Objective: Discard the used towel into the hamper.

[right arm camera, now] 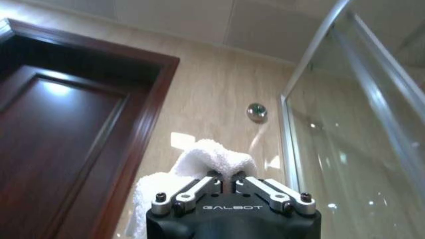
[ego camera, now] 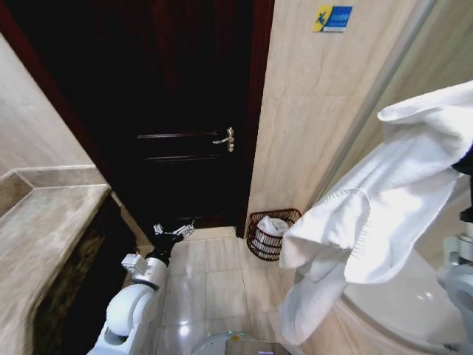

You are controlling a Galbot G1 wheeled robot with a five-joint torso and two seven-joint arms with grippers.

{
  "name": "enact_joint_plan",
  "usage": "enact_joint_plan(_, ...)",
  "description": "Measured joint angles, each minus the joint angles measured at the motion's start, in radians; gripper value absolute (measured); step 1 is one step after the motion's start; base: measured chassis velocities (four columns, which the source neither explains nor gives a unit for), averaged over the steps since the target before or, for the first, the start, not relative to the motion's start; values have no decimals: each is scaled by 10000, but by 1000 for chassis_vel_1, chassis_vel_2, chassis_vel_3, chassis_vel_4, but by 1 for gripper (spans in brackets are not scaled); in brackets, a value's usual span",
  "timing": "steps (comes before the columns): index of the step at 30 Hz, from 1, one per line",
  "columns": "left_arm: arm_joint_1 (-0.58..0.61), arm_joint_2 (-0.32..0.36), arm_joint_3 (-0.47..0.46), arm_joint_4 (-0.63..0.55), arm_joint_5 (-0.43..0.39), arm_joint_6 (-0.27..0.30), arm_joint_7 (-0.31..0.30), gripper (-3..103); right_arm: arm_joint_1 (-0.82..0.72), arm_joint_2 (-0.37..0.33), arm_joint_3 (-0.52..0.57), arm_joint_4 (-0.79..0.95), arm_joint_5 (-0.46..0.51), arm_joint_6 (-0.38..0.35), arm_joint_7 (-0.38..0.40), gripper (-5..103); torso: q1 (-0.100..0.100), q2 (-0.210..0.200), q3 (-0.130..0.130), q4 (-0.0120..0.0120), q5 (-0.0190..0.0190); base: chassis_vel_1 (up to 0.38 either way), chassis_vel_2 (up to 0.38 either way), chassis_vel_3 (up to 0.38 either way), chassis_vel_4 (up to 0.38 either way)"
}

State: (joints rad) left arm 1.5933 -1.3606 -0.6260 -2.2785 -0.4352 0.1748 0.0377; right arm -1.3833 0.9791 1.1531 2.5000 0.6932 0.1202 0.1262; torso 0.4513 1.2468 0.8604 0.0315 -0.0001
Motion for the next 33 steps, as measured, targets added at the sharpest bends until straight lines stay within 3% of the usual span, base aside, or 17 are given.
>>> enact_joint_plan(33,9,-1,0,-1,1,0,0,100,251,-353,-323,0,182,217,-140,7,-19,0,-10,-6,4,40,46,-41,-45)
